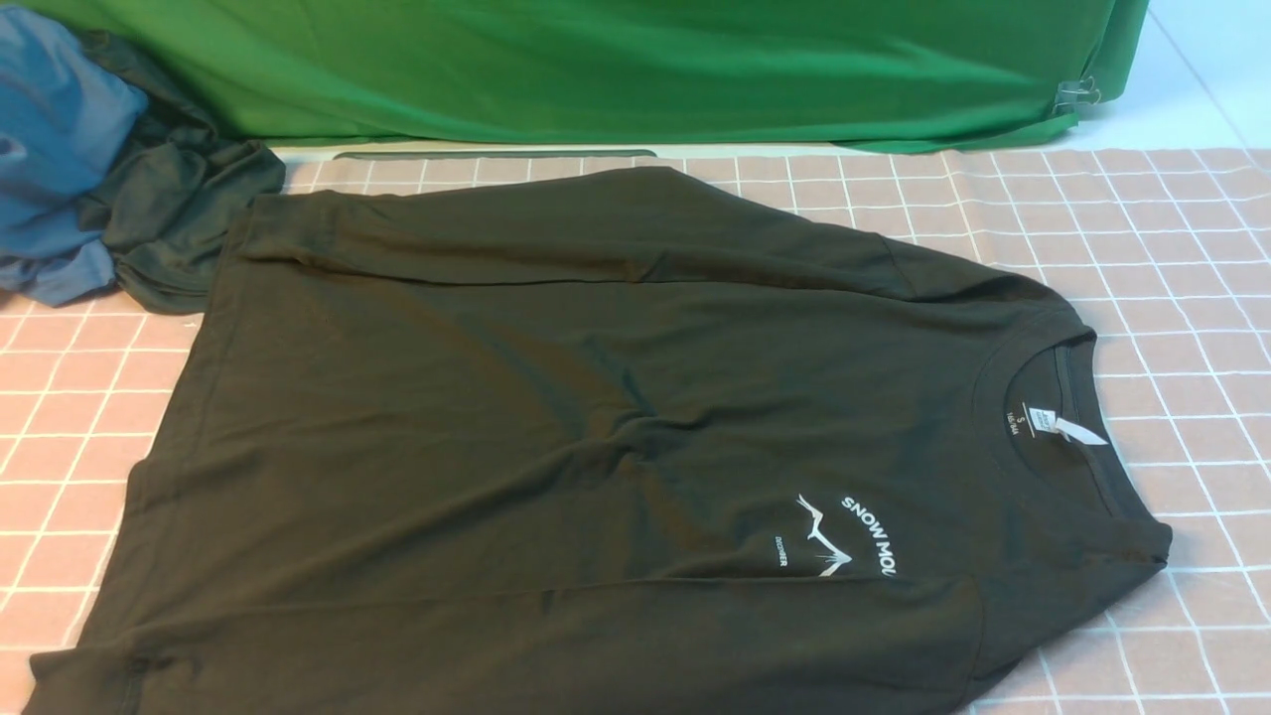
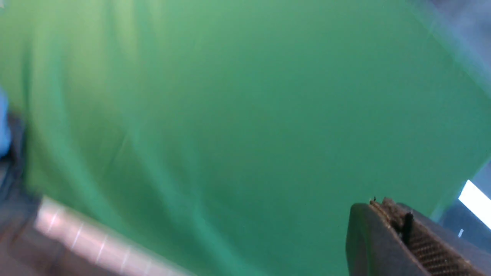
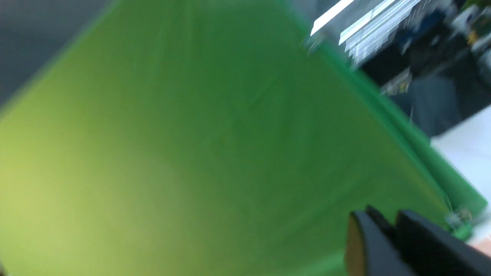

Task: Fold a long-sleeved shirt over a pink coffee tablecloth.
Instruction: 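Grasp the left edge of the dark T-shirt lying flat on the table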

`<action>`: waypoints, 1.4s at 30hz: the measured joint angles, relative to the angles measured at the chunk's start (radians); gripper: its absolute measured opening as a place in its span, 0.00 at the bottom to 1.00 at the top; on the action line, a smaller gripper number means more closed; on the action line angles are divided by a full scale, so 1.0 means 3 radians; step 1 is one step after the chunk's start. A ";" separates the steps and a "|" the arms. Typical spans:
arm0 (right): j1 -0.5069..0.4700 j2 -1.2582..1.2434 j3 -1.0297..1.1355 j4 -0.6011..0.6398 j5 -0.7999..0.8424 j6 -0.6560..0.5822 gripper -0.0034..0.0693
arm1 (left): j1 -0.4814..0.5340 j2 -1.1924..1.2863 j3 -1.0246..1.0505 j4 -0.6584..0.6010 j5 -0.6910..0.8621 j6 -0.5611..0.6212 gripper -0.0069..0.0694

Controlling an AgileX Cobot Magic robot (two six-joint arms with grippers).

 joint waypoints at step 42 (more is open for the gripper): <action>0.1878 0.4262 -0.3128 0.0798 0.3692 -0.3131 0.10 | 0.0000 0.3194 -0.0985 0.0898 0.2660 0.0640 0.11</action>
